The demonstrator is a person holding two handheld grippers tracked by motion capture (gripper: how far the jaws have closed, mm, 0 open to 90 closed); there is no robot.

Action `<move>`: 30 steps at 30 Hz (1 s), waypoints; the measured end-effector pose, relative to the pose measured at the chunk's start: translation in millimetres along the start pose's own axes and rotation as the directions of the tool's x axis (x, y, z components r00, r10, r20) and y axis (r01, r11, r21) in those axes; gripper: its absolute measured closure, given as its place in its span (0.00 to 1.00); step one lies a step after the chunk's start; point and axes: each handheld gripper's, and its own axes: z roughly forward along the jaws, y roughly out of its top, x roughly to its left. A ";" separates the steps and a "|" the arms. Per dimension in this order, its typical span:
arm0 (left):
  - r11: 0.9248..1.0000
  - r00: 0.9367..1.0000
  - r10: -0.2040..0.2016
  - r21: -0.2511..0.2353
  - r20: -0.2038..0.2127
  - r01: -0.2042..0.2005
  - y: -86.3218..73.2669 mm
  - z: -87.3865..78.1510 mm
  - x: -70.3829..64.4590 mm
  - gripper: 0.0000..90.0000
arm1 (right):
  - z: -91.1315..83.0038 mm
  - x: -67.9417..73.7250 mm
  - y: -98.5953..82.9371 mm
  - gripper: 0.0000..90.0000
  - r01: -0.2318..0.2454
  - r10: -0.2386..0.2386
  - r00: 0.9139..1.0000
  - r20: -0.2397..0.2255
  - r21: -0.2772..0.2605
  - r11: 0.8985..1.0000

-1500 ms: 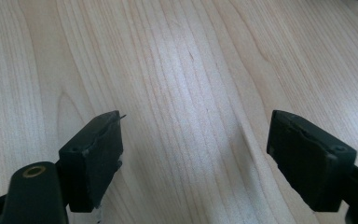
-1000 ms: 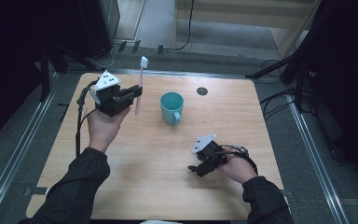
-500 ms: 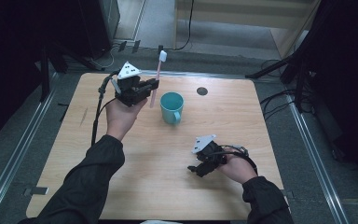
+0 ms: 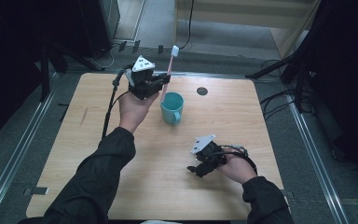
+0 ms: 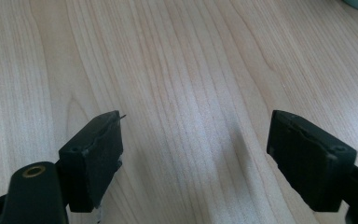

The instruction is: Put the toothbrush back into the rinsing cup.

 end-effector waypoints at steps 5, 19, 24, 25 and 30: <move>1.000 1.000 0.016 -0.001 -0.011 -0.016 -1.5 12.3 -2.5 0.94 | 0.4 0.2 0.6 0.20 0.007 -0.007 1.000 0.001 -0.004 1.000; 0.997 1.000 -0.006 0.075 -0.018 0.007 -15.5 42.9 3.1 0.94 | 0.7 0.4 1.0 0.20 0.009 -0.009 1.000 -0.001 0.000 1.000; 0.995 1.000 -0.017 0.098 -0.019 0.019 -25.2 50.0 3.4 0.94 | 0.7 0.4 1.0 0.20 0.011 -0.011 1.000 -0.001 0.001 1.000; 0.994 1.000 -0.022 0.104 -0.017 0.023 -27.2 51.1 3.4 0.94 | 0.8 0.4 1.0 0.20 0.011 -0.011 1.000 -0.001 0.002 1.000; 0.991 0.999 -0.029 0.130 -0.018 0.031 -37.2 54.8 4.3 0.94 | 1.3 0.3 1.2 0.20 0.014 -0.014 1.000 -0.003 0.001 1.000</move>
